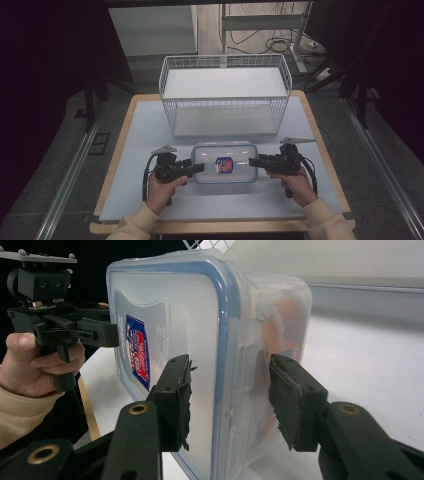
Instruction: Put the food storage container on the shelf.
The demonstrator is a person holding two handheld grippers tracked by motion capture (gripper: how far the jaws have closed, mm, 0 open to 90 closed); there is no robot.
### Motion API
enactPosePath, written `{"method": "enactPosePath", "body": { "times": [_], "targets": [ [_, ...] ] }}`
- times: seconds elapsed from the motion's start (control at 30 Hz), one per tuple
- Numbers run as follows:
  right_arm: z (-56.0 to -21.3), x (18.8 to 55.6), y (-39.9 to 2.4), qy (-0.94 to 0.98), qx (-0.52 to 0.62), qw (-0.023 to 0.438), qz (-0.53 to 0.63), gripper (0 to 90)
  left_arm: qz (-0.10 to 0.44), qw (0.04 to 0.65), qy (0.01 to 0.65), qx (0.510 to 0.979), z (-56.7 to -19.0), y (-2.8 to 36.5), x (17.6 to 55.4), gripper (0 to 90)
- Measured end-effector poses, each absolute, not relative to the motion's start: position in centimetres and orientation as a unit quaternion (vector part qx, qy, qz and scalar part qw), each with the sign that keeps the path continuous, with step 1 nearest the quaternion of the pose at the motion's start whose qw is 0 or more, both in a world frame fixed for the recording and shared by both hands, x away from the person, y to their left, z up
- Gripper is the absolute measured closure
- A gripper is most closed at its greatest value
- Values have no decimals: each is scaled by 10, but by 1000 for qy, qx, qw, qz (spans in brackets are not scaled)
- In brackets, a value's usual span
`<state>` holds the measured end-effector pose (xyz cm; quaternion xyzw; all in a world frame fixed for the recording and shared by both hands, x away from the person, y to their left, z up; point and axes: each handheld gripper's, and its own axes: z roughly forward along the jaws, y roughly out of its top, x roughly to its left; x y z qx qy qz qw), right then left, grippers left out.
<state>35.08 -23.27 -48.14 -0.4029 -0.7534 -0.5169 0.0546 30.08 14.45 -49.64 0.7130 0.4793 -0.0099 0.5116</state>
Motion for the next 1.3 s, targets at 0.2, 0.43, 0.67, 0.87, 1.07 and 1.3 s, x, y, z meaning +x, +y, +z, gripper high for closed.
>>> {"method": "enactPosePath", "body": {
  "times": [0.2,0.43,0.67,0.87,1.07,1.3],
  "targets": [
    [-477,349,-231,-753,-402,48,-519,529,-10,513,479,712,-492,146,301,424],
    [-472,348,-230,-750,-401,42,-524,529,-4,514,479,712,-487,145,301,418],
    [-464,345,-228,-748,-399,34,-529,528,-3,517,478,710,-481,147,299,416],
    [-458,345,-228,-747,-400,29,-530,528,-6,518,477,710,-476,146,302,415],
    [-449,347,-229,-742,-400,23,-537,526,4,521,470,713,-464,145,306,415],
    [-433,351,-226,-741,-392,12,-546,526,14,528,465,710,-449,149,308,414]
  ]
}}
